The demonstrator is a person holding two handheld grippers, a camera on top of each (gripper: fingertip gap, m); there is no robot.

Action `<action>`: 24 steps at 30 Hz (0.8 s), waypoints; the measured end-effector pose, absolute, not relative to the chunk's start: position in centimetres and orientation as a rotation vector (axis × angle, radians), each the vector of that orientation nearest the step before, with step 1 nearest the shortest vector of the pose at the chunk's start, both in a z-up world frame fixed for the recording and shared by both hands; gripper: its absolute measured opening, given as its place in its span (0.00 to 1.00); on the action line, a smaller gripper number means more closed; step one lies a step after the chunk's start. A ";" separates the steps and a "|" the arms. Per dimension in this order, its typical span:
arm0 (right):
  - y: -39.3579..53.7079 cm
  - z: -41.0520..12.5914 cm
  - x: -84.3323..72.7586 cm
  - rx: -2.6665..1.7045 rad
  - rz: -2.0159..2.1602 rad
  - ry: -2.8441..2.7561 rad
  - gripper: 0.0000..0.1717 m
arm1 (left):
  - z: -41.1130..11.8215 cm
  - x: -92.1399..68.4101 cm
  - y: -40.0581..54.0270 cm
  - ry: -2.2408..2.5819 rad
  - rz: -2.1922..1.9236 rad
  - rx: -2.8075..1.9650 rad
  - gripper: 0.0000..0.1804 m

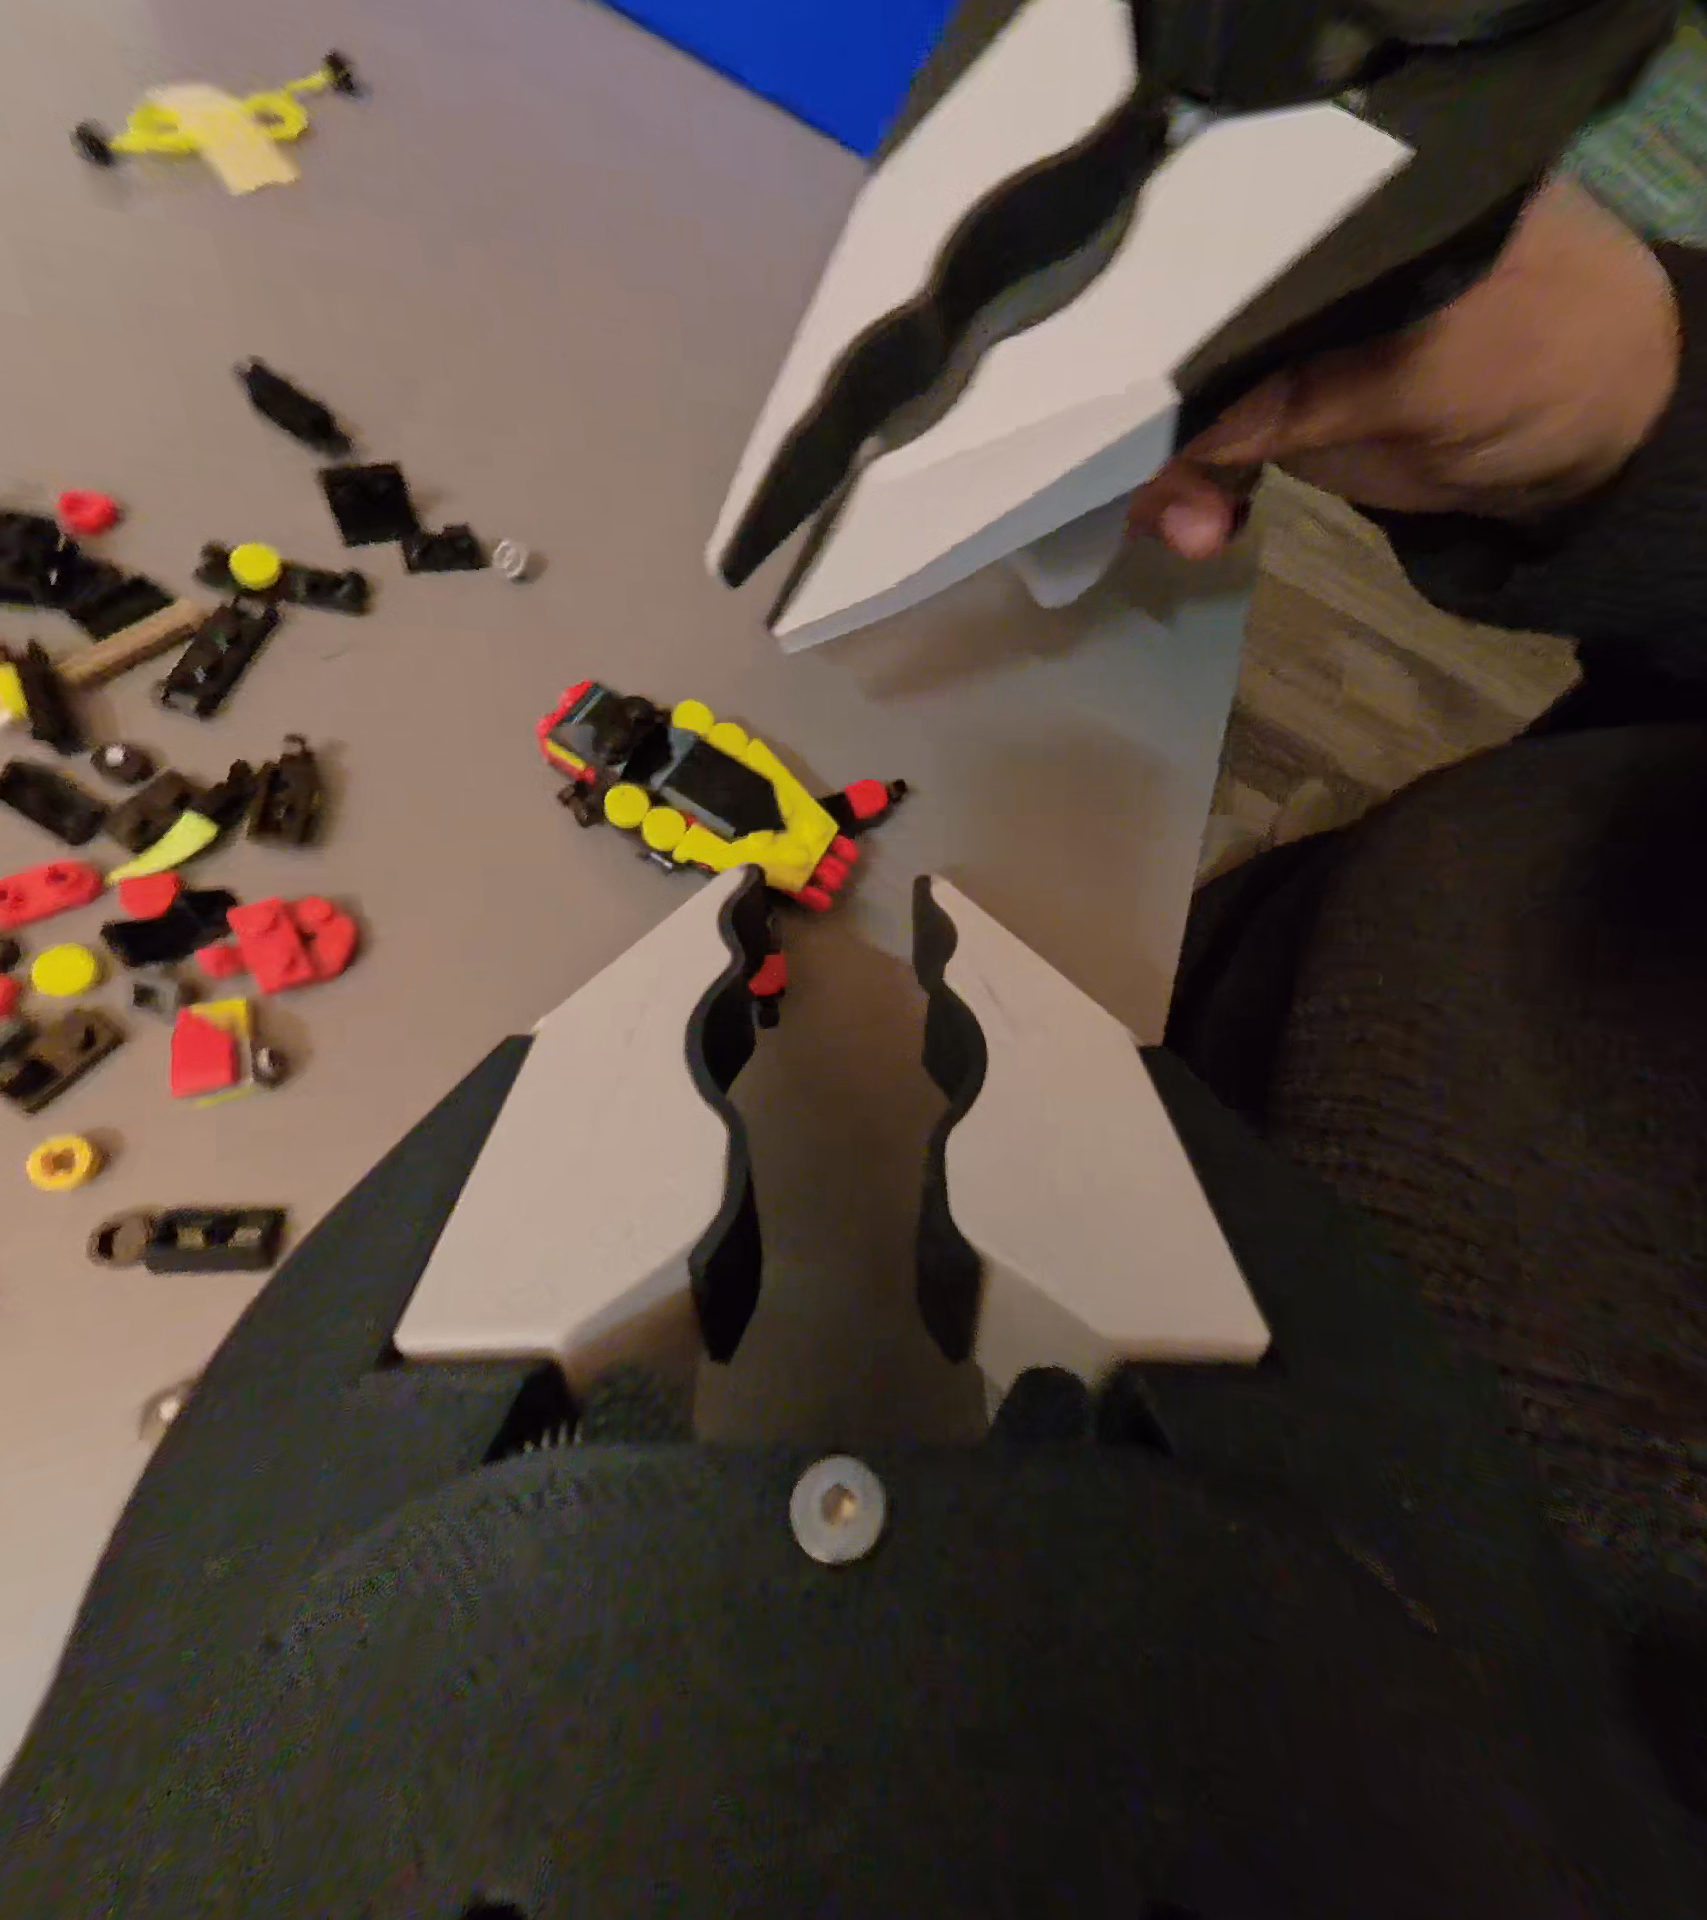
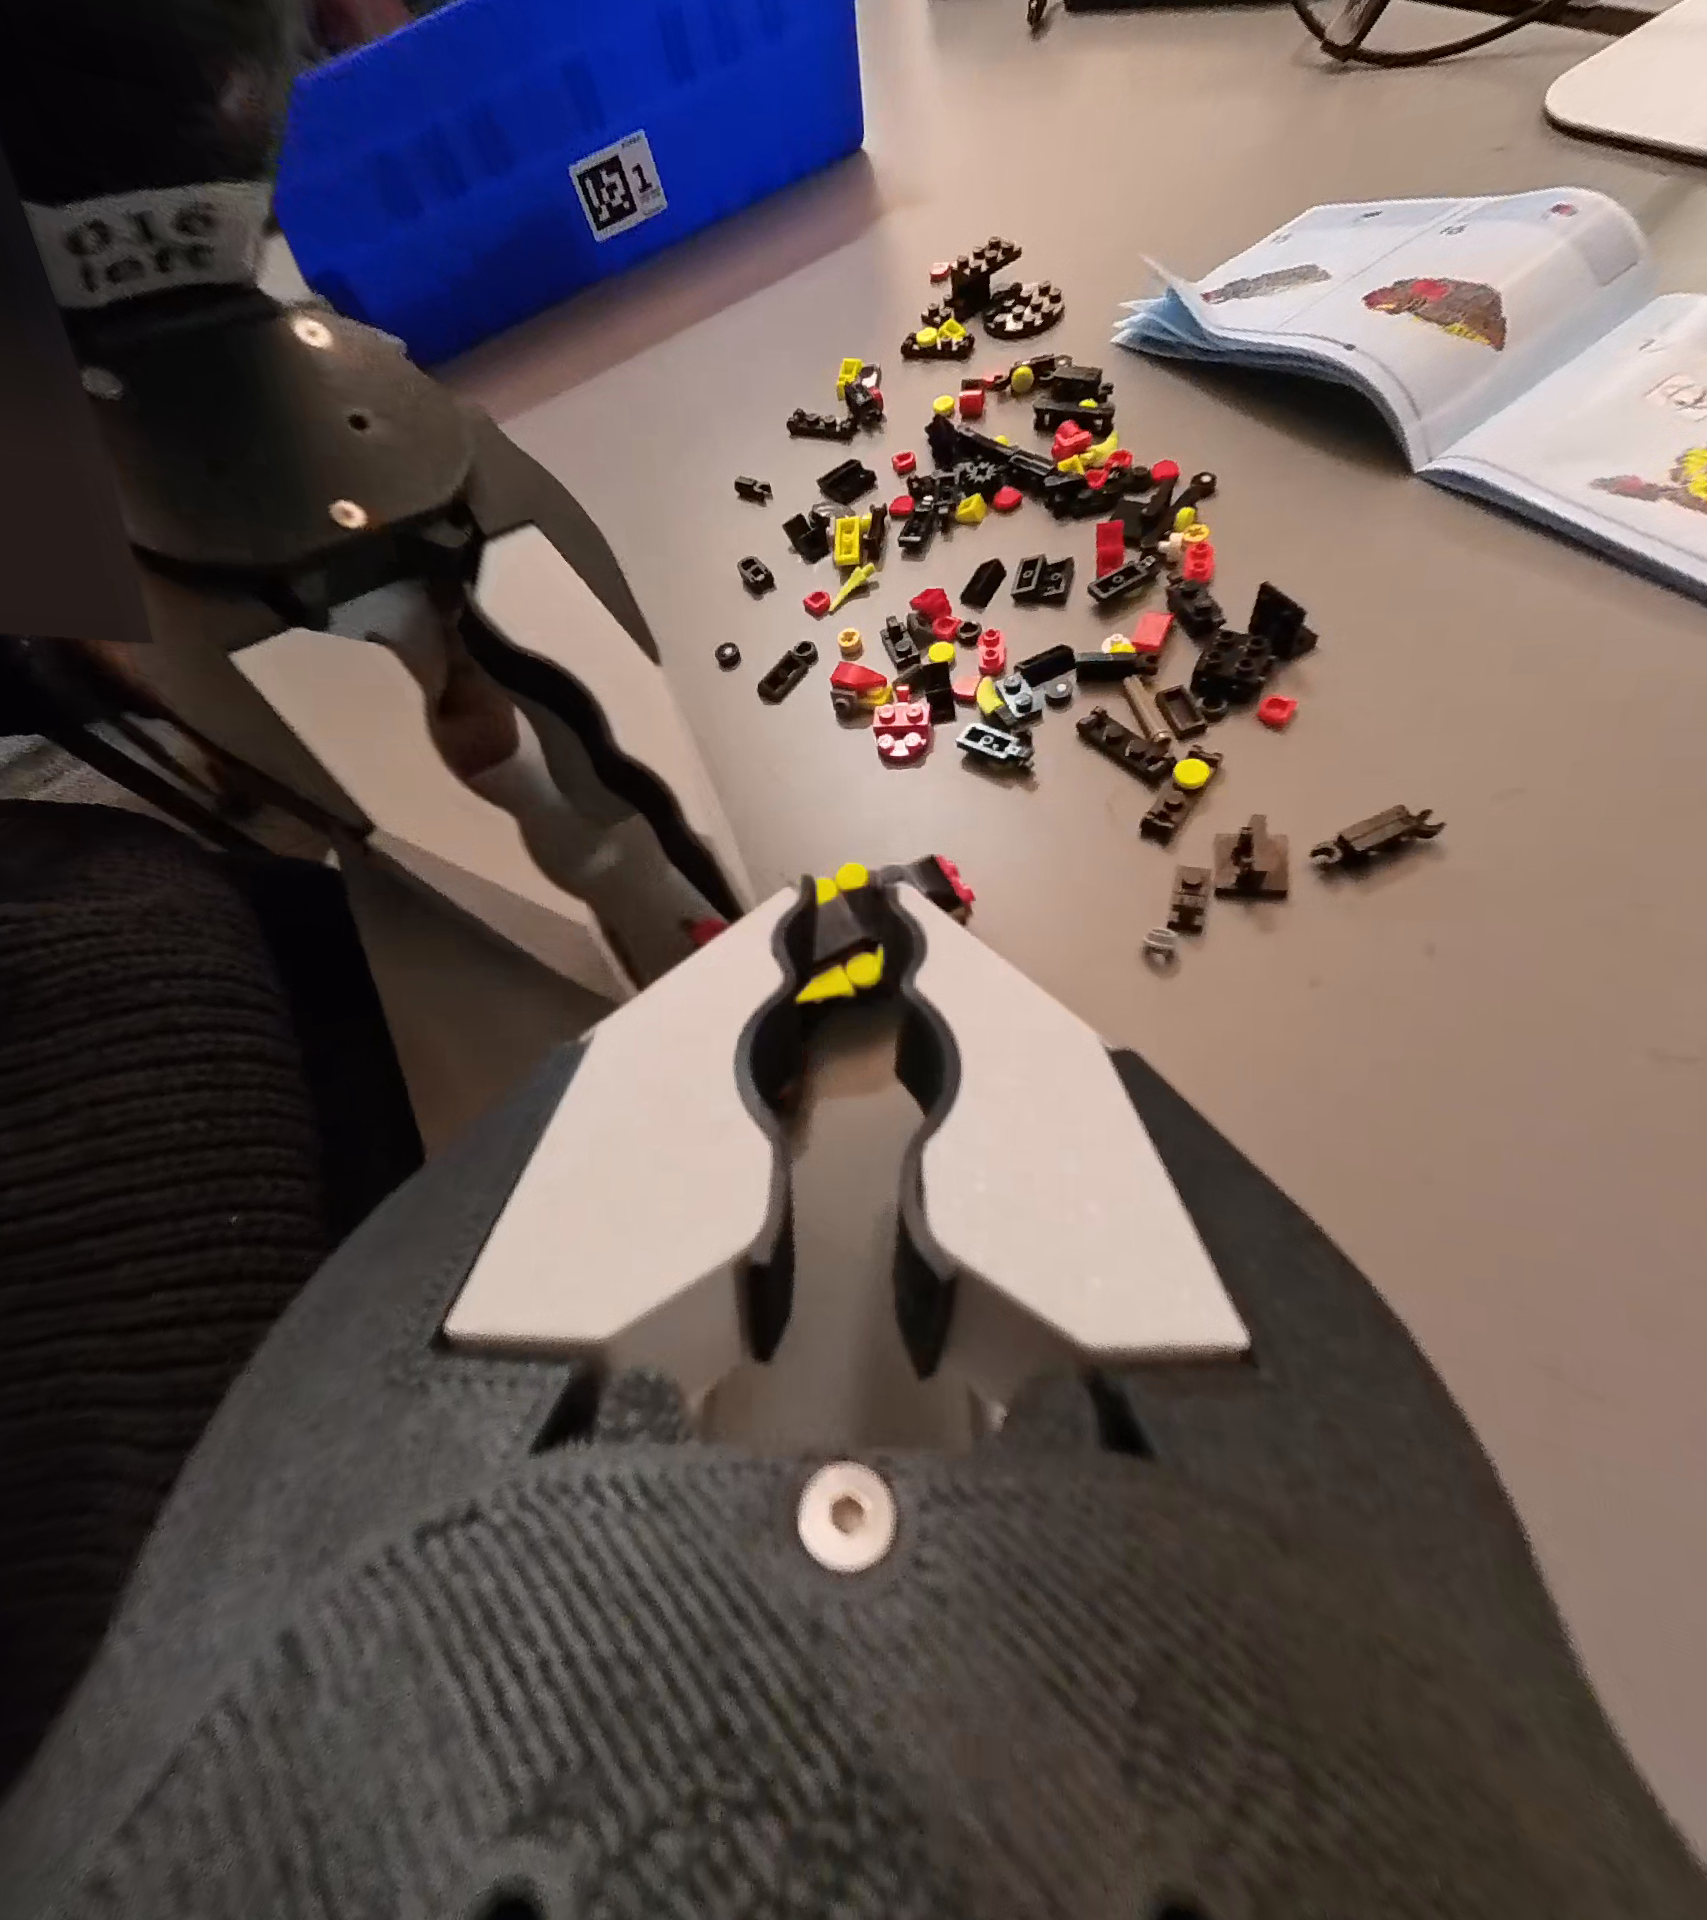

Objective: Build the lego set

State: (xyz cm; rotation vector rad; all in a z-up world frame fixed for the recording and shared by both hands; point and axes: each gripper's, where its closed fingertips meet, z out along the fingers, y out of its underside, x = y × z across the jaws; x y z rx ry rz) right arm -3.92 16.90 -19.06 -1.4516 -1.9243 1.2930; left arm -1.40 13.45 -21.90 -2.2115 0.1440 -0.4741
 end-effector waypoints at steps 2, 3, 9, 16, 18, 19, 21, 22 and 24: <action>17.4 -19.8 -3.9 -1.442 1.223 -1.956 0.06 | -22.3 -1.3 13.3 0.209 -0.442 -2.218 0.14; 17.6 -20.1 -3.9 -1.445 1.197 -1.968 0.06 | -22.2 -1.2 13.3 0.210 -0.463 -2.216 0.14; 18.1 -19.6 -3.9 -1.467 1.236 -1.929 0.06 | -21.6 -2.9 13.6 0.085 -0.533 -2.168 0.15; 20.7 -18.9 -4.0 -1.570 1.185 -1.775 0.18 | -21.5 -3.9 13.6 0.101 -0.450 -2.166 0.13; 21.6 -18.8 -4.2 -1.546 1.043 -1.754 0.29 | -21.5 -4.3 13.7 0.087 -0.423 -2.166 0.11; 22.0 -18.7 -4.2 -1.508 0.957 -1.753 0.33 | -21.4 -4.6 13.8 0.085 -0.407 -2.154 0.11; 22.5 -18.2 -4.3 -1.409 0.799 -1.746 0.41 | -20.8 -5.6 14.0 0.069 -0.337 -2.119 0.11; 22.7 -17.9 -4.3 -1.355 0.738 -1.744 0.39 | -20.6 -6.3 14.2 0.057 -0.295 -2.102 0.12; 23.2 -17.2 -4.1 -1.272 0.636 -1.712 0.26 | -20.3 -7.5 14.3 0.024 -0.230 -2.083 0.14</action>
